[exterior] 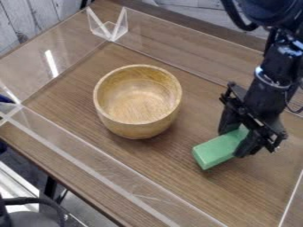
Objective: Put the green block in the brown bowl
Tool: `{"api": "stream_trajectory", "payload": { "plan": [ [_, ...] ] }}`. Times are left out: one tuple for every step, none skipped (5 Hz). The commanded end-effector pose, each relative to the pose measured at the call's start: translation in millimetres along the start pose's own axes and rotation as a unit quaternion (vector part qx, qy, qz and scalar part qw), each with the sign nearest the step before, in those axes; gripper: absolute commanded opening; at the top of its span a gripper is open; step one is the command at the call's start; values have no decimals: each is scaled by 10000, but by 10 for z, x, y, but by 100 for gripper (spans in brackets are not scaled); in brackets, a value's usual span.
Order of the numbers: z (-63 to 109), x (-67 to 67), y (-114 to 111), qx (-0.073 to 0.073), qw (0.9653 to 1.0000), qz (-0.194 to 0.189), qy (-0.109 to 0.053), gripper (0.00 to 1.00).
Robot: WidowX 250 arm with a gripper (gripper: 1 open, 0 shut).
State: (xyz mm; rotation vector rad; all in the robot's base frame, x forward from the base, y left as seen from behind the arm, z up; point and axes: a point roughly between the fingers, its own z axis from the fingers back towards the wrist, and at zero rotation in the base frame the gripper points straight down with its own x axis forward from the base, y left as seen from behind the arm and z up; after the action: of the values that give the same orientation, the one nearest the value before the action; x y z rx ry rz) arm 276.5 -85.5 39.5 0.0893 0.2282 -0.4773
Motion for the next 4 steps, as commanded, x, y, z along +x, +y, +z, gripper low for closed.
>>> {"api": "stream_trajectory", "payload": {
  "plan": [
    [257,70,18,164,9993,102,-333,0],
    [279,47,44,216,9993,201,-238,0],
    [303,23,69,269,9991,304,-144,0],
    [337,-9,102,326,9986,417,-54,0]
  ]
}}
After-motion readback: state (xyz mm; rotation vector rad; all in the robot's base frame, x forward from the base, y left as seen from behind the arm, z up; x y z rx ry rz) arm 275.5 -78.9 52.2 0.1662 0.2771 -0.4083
